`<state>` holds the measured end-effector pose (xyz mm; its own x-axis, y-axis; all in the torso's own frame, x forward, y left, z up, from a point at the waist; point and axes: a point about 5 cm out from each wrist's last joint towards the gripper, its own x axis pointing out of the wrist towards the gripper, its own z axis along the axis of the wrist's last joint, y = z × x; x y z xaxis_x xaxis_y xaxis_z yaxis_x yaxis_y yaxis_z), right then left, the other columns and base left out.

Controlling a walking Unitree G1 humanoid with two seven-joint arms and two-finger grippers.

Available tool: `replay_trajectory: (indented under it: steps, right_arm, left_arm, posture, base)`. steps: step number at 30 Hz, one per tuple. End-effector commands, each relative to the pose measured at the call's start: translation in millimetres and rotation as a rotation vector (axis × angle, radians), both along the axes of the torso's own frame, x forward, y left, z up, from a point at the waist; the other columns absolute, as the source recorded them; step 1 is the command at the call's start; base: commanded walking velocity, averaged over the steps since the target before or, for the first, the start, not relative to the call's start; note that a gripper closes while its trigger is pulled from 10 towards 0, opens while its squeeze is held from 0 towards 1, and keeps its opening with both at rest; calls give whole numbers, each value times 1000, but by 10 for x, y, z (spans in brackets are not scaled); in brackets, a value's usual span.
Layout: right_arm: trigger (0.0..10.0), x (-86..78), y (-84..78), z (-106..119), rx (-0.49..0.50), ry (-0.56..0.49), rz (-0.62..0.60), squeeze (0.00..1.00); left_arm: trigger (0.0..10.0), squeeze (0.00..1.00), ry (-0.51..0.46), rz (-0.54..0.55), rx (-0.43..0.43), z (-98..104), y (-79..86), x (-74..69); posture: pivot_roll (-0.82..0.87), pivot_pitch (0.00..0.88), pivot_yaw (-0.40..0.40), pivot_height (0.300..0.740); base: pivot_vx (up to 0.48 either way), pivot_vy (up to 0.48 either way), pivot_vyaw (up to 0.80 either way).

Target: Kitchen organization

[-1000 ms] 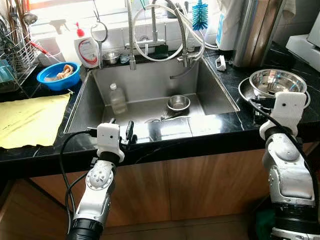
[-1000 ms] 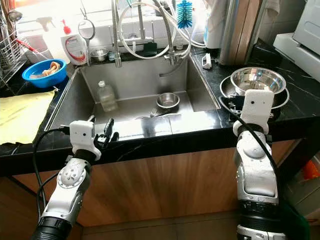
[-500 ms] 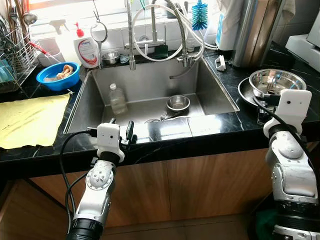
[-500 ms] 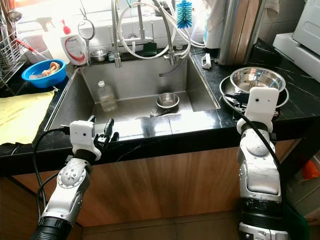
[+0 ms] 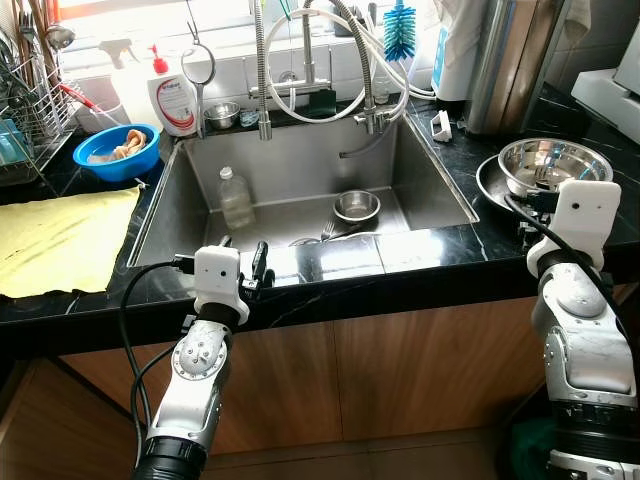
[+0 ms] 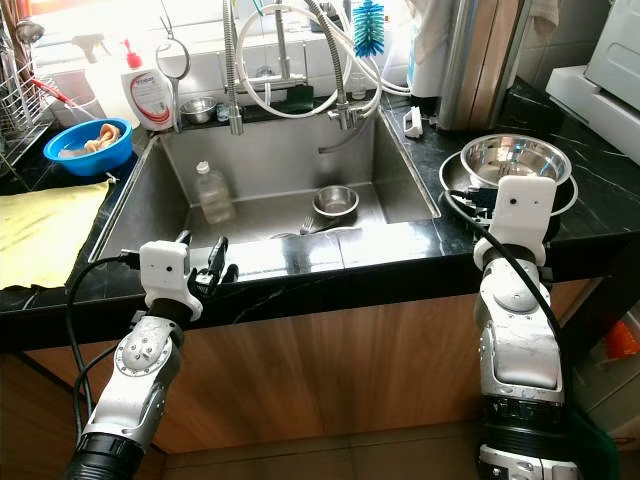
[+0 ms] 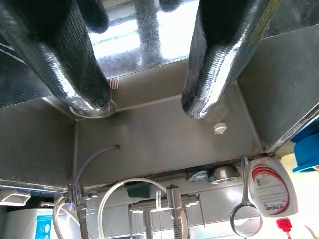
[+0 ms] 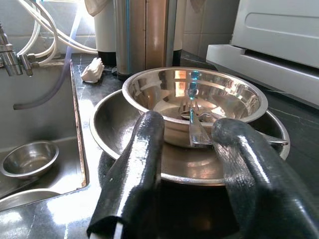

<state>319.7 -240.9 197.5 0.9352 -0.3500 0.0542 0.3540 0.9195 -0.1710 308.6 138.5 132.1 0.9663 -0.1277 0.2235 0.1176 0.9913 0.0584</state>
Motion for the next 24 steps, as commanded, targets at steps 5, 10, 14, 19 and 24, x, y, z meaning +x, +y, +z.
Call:
replay_trajectory:
  steps: [5, 10, 14, 19, 24]
  right_arm:
    - [8941, 27, 52, 12, 3, 13, 20, 0]
    - [0, 31, 55, 12, 1, 10, 28, 0]
    - [0, 31, 55, 15, 3, 9, 26, 0]
    - [0, 29, 62, 27, 4, 6, 27, 0]
    - [0, 31, 63, 42, 5, -3, 28, 0]
  left_arm:
    - [10000, 0, -4, 2, 25, 6, 16, 9]
    - [10000, 0, -2, 2, 26, 0, 17, 7]
    - [10000, 0, -2, 2, 26, 1, 18, 7]
    - [10000, 0, -3, 0, 25, 4, 14, 6]
    - [10000, 0, -4, 2, 25, 5, 16, 5]
  posture:
    - [-165, 0, 102, 740]
    - [-163, 0, 102, 740]
    - [-163, 0, 103, 740]
    - [-162, 0, 103, 740]
    - [-163, 0, 103, 740]
  base:
    - [0, 0, 0]
    - [0, 0, 0]
    - [0, 0, 0]
    - [0, 0, 0]
    - [0, 0, 0]
